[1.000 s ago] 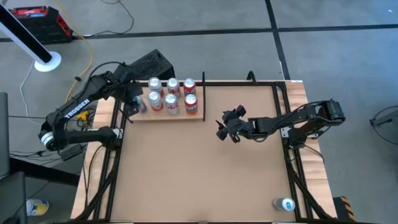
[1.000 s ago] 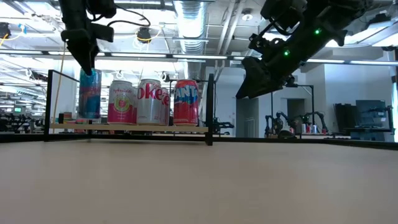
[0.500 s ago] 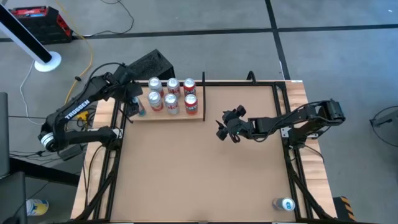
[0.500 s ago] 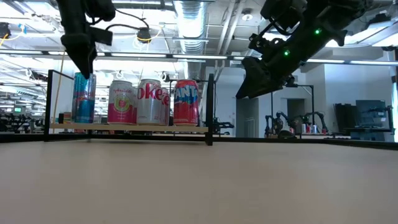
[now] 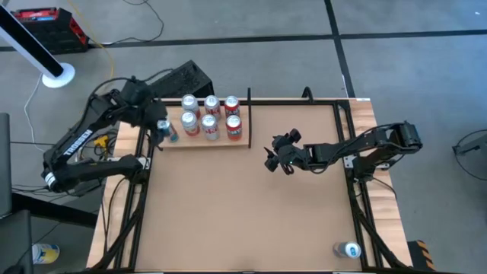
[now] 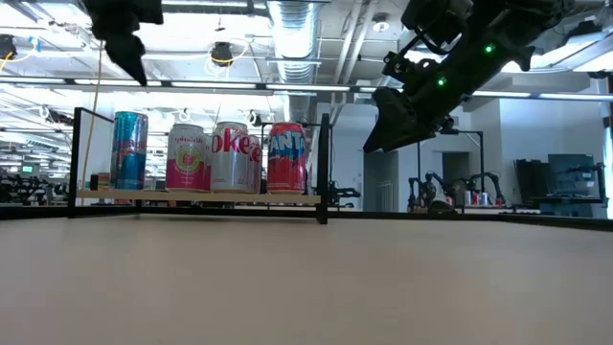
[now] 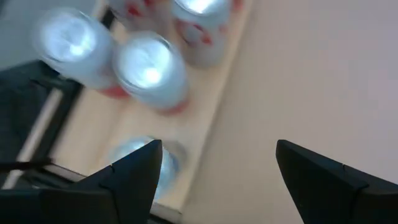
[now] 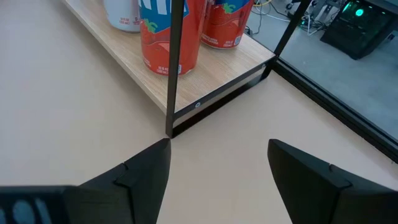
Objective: Place canned beverage on shelf
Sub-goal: Put the top blue soda can on the shelf
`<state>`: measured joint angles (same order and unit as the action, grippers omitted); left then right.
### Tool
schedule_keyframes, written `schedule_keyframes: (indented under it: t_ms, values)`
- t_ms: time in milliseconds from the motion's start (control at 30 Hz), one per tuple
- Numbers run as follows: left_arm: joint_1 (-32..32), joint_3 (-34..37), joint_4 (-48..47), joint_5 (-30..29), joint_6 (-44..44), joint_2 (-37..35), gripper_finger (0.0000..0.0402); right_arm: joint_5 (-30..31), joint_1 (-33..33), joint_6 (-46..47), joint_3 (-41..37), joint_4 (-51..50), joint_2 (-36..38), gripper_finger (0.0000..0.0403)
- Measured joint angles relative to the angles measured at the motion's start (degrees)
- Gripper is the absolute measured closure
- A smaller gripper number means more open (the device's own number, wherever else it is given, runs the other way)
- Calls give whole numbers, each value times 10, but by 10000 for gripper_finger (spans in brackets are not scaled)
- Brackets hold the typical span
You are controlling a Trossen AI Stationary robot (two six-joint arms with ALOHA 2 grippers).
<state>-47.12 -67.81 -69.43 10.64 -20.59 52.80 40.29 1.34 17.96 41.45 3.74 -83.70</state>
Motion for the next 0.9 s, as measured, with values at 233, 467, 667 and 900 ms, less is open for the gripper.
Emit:
schedule_keyframes:
  t_ms: [233,467,667,900]
  values:
    - [38,3,-70,-20,8,0,171,0,0,0,0,0,0,113]
    - [45,51,-55,-42,-39,2,345,0,0,0,0,1,0,113]
    - [37,97,7,-116,-54,8,391,0,0,0,0,1,0,113]
    - [26,111,50,-124,-70,8,400,0,0,-1,0,1,0,113]
